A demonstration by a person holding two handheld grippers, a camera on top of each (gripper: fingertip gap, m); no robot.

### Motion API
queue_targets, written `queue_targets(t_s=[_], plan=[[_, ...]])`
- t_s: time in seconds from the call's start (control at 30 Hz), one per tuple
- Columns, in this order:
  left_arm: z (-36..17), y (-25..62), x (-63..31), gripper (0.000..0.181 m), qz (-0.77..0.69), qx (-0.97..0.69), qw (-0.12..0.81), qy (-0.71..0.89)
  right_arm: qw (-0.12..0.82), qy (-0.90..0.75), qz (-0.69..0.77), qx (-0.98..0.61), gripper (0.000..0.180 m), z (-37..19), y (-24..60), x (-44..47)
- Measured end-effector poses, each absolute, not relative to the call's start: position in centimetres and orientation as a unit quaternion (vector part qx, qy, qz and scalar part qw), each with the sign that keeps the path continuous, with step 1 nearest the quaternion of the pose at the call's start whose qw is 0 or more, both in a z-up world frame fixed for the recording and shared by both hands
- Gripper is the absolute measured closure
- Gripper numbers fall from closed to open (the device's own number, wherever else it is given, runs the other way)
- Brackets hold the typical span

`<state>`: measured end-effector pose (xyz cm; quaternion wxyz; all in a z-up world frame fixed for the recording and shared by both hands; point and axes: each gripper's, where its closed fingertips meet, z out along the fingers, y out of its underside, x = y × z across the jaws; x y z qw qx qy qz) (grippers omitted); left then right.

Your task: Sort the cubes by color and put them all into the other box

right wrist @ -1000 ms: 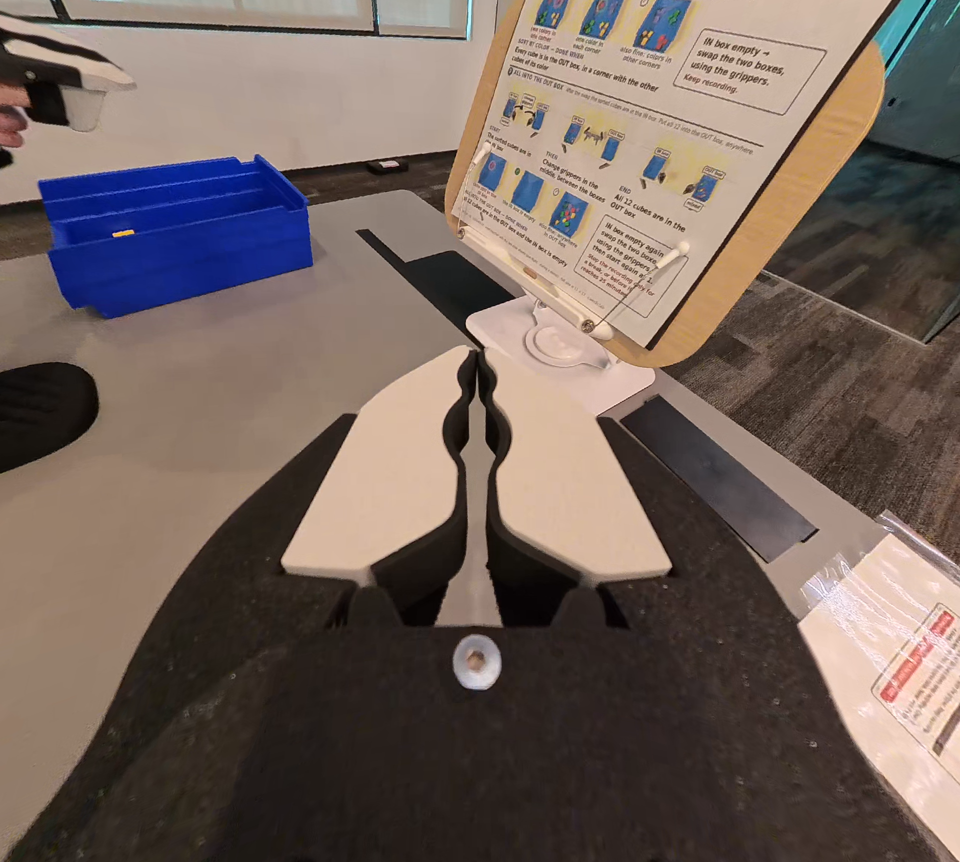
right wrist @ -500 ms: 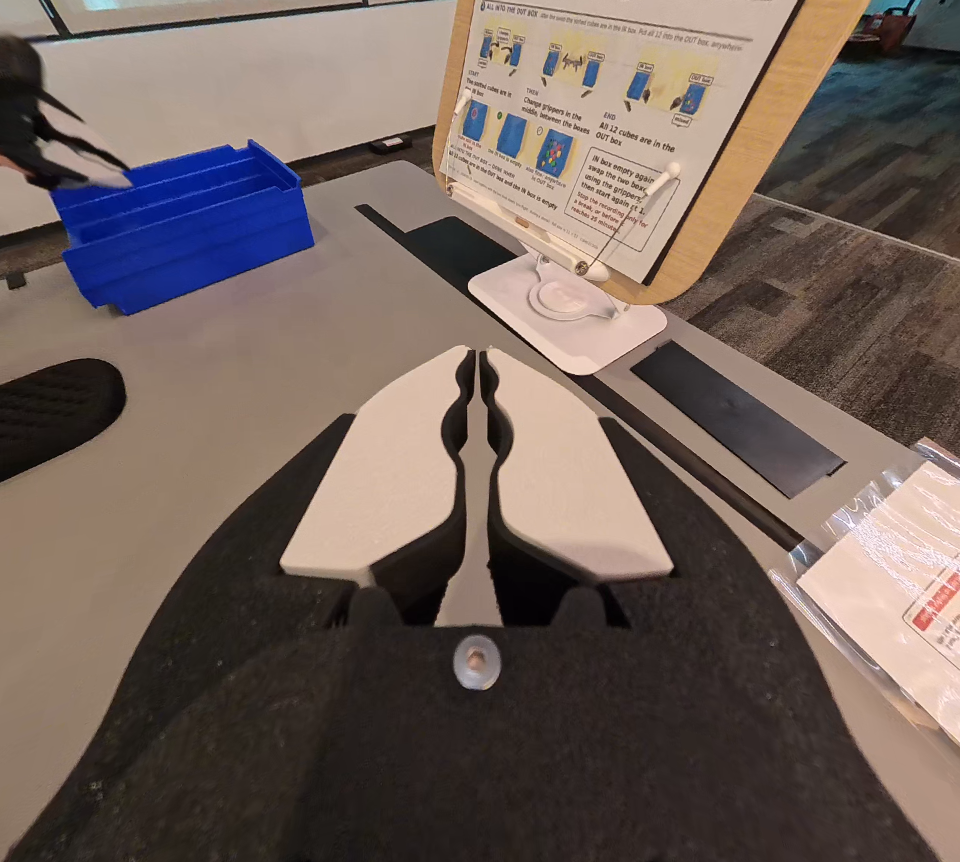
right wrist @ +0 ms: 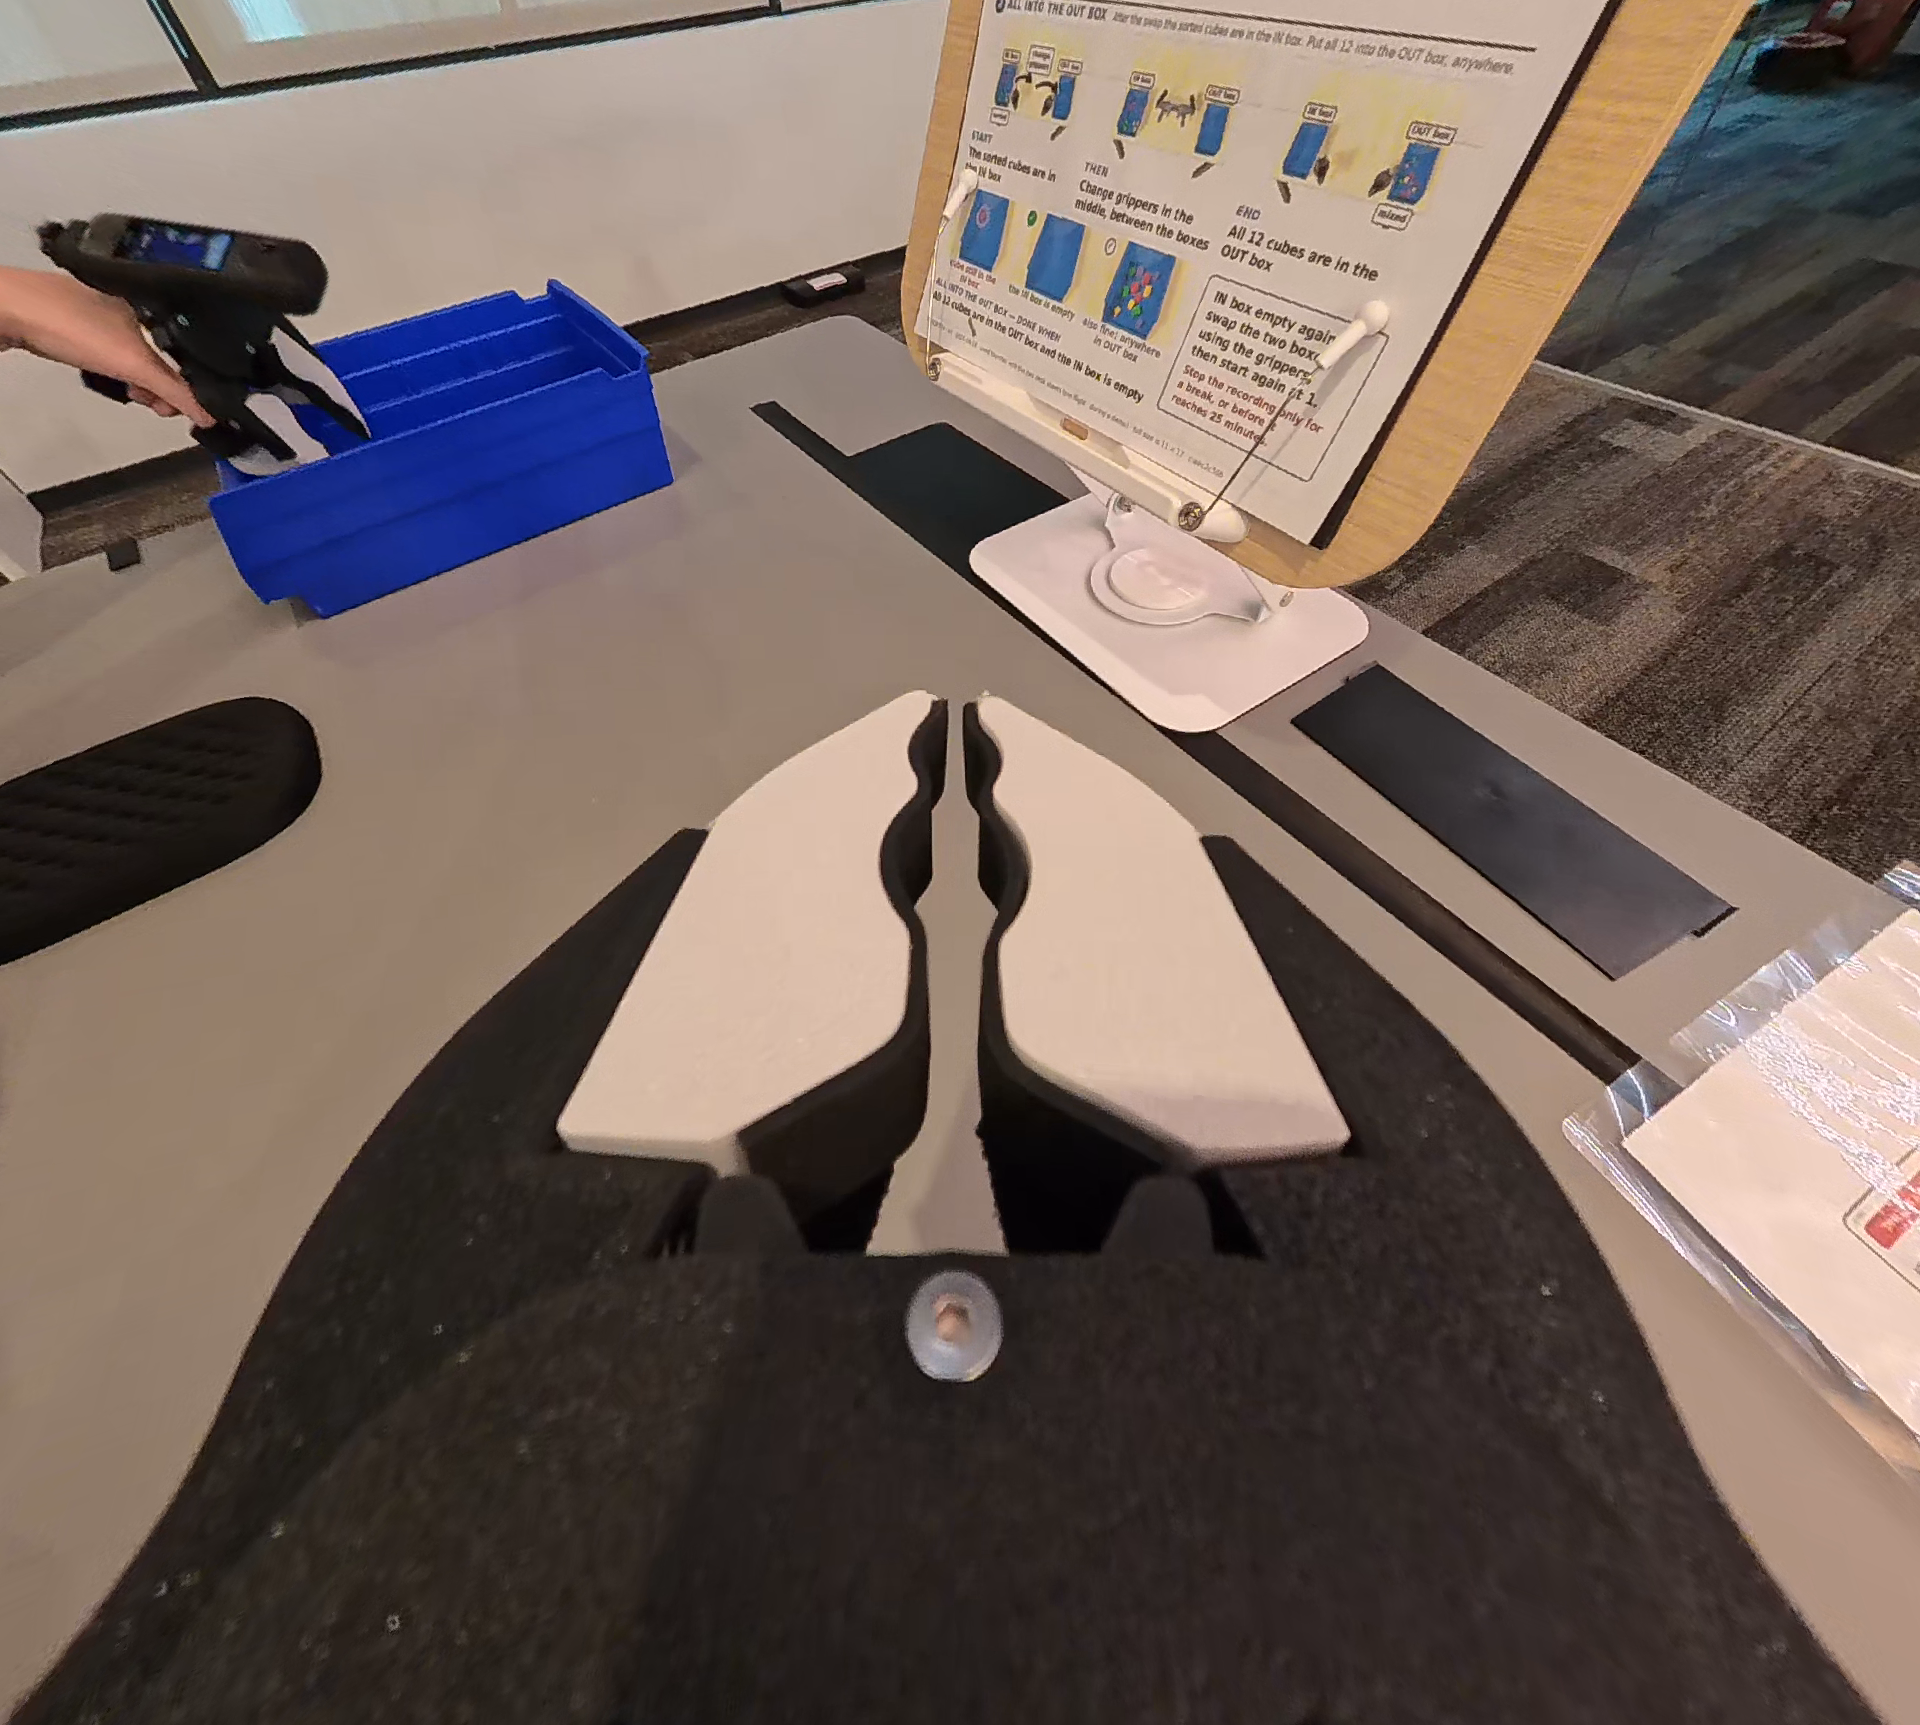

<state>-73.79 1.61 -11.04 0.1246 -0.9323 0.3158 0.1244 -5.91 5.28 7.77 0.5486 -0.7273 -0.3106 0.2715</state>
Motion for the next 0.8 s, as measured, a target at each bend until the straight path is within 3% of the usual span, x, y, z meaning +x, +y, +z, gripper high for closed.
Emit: queue_targets(t_s=[0.37,0.8], plan=[[-13.4,1.0,-74.6,0.135,0.142,-0.928,0.056,0.338,0.521,-0.318,0.255,-0.750,0.175,6.3,5.5,-5.6],[-13.7,1.0,-74.0,0.157,0.108,-0.939,0.070,0.318,0.516,-0.312,0.276,-0.748,0.173,6.3,5.2,-5.3]])
